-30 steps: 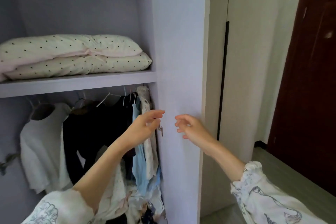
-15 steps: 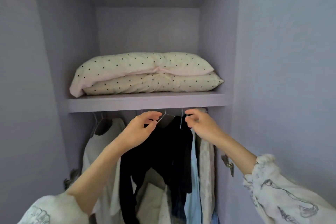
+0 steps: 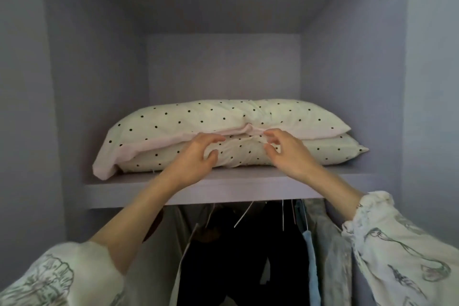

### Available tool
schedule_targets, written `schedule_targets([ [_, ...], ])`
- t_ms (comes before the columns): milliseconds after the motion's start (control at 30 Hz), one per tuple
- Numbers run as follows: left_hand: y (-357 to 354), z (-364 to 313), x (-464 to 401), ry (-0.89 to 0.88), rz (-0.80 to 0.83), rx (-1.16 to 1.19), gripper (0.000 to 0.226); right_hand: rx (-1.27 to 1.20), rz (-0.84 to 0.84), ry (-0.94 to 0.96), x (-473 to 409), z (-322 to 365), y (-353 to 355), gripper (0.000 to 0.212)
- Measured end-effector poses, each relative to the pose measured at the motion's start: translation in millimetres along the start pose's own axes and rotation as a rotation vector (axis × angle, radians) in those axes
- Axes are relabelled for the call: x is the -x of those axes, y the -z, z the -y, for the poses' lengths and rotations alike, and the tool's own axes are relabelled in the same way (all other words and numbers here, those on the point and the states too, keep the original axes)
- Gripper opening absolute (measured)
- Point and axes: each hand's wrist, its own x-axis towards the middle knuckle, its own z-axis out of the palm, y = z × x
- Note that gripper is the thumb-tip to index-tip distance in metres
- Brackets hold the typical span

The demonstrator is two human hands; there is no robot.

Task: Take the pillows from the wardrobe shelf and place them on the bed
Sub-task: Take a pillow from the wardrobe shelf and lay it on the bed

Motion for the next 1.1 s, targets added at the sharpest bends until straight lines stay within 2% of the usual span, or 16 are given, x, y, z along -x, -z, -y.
schedule_targets([
  [167, -17.1, 23.0, -47.6, -0.056, -0.041, -0.072, 0.033, 0.244, -0.022, 0.158, -57.5, -28.6, -6.4, 0.049],
  [300, -23.2, 37.9, -90.2, -0.172, -0.197, -0.381, 0.041, 0.437, -0.058, 0.295, -106.1, -44.9, -7.3, 0.061],
  [367, -23.9, 45.3, -112.7, -0.173, -0.192, -0.602, 0.055, 0.515, -0.049, 0.320, -129.1, -52.5, -9.3, 0.069],
  [500, -25.8, 63.7, -146.6, -0.034, -0.041, -0.896, 0.098, 0.600, 0.009, 0.331, -163.1, -69.3, -16.5, 0.086],
  [600, -27.5, 77.4, -158.7, -0.041, -0.082, -1.038, 0.111, 0.651, 0.007, 0.349, -178.9, -80.9, -28.0, 0.097],
  [667, -23.7, 81.3, -165.6, -0.038, -0.098, -1.036, 0.108, 0.663, -0.032, 0.385, -188.5, -84.9, -30.8, 0.100],
  [800, -21.0, 84.0, -170.8, -0.007, -0.135, -0.968, 0.082, 0.699, -0.043, 0.485, -201.8, -92.6, -24.2, 0.098],
  [900, -31.4, 85.6, -164.7, -0.032, -0.233, -1.011, 0.063, 0.724, -0.094, 0.535, -201.7, -93.1, -27.5, 0.082],
  [1100, -38.0, 78.9, -165.1, -0.072, -0.403, -1.044, 0.066, 0.804, -0.293, 0.567, -203.4, -80.1, -34.4, 0.062],
])
